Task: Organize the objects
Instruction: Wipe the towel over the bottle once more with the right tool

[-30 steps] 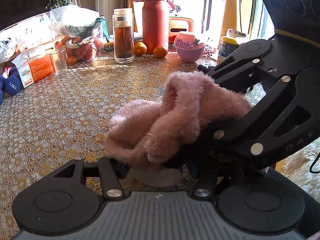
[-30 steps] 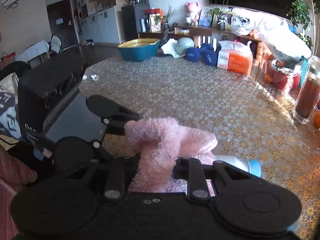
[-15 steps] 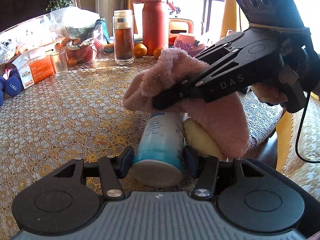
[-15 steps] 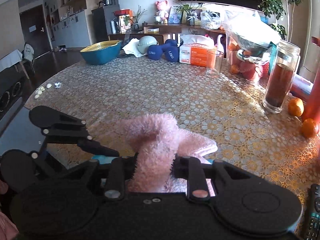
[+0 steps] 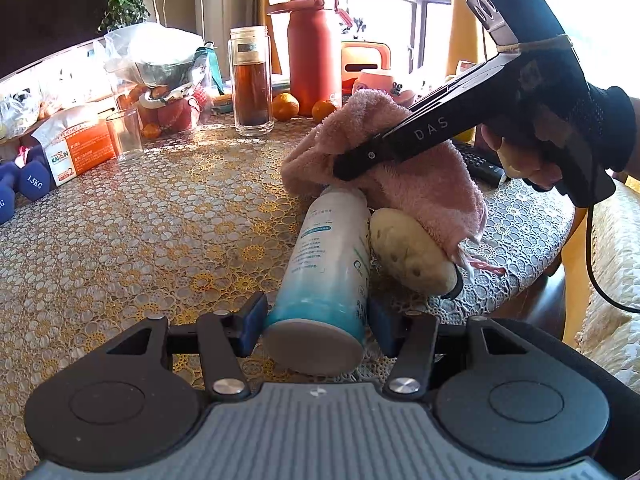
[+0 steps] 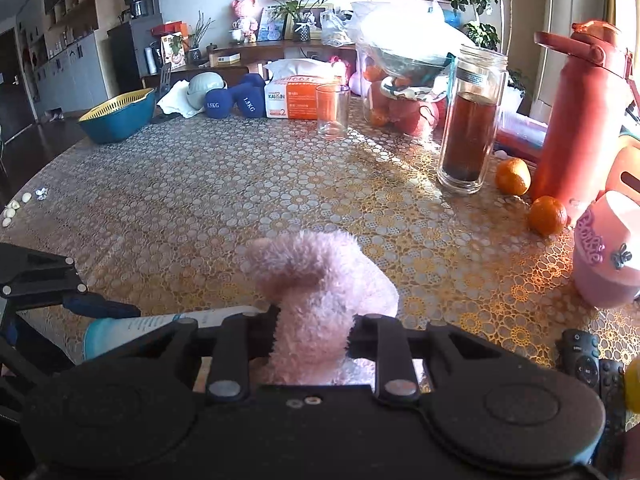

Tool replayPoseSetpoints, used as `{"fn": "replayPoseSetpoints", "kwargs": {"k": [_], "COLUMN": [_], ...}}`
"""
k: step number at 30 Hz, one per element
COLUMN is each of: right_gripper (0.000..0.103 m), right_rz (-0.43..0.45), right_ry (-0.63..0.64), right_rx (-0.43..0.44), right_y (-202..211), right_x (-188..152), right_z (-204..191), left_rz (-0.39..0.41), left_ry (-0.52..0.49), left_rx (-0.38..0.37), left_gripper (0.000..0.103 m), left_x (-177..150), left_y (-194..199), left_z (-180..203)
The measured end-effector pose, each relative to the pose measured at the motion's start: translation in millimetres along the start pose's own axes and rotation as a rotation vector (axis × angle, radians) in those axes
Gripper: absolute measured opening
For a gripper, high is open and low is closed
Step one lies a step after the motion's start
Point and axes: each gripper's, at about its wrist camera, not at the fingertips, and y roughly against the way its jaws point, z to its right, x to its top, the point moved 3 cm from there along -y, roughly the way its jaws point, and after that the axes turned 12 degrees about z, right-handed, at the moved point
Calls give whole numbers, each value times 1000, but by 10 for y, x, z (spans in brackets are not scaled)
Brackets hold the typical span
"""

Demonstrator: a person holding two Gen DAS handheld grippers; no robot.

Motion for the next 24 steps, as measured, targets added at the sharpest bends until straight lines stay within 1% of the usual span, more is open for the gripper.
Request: {"fn": "replayPoseSetpoints", "kwargs": {"k": [2,5,9,13,16,20,21,24], "right_gripper": [24,24,24,27,31,42,48,55], "right_rz": [3,-15,-23,-36,-61,-39,-29,14], "right_ry": [-5,-3,-27,-40,-29,-41,-46,-39], "right_rx": [-34,-87,-127,-140,-142,-146,-147,-171], "right_y": [0,-26,-32,-63,-107,-52,-19,106], "right_x": [9,-4,-77,-173,-276,-276,-258,-216], "right_z": [41,138,258,279,223,176,170,147], "left_rz": [-1,-2,-1,-6,-12,-20,-17,10], "left_ry": [5,5,41,73,93,123,131,124], "left_rx": [9,34,53,68,70,73,69,73], "left_gripper": [54,54,54,54,54,54,54,56], "left_x": [2,5,19,34,41,50,54,95], "left_y": [-5,-13,-34,-55,-61,-56,-46,14], "left_z": [-16,-46,-133,-182,-203,-216,-219,-193]}}
